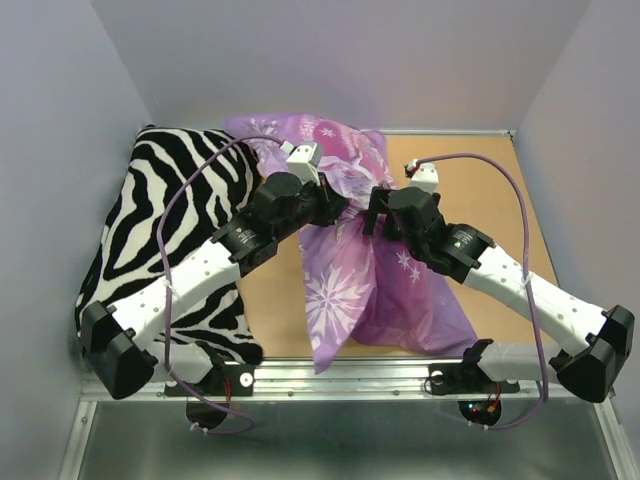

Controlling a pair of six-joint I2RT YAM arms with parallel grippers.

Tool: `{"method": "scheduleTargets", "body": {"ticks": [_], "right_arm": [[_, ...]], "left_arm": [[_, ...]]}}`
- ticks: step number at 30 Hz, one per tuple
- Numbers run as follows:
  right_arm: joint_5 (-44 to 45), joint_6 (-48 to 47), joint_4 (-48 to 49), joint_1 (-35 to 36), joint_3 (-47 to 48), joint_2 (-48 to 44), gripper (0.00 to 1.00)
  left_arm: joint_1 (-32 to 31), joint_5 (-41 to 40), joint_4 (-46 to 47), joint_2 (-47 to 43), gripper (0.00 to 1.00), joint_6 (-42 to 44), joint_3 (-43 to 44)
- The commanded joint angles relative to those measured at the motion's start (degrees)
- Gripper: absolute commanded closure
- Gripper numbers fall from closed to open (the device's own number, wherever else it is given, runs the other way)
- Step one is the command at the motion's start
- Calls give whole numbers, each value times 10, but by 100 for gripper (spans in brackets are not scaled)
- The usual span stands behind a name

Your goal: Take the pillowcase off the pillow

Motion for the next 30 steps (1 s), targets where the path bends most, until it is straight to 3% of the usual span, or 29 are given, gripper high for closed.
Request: {"method": "scheduleTargets", "body": {"ticks": [1,6,9,15,20,25,30], "right_arm": [[27,-21,-44,-31,28,18,0],[-107,-29,-9,-49,16,32,2],[-166,-24,18,-68,-13,44,4],[-374,-30,79,-172,-65,57,12],[-395,-36,78,-241,-59,44,10],[-372,-36,65,-310,-24,40,6],[-272,-26,39,-337,38,21,0]], "left_arm": [[-58,-43,53,-62,100,24,114],[-126,-87,-1,20,100,58,236],[-125,-82,-14,83,100,57,295],[-92,-80,-66,237,100,46,475],[-33,-88,-149,376,100,14,641],[5,-65,-110,406,100,-29,582],[18,-51,-82,453,100,-51,548]]}}
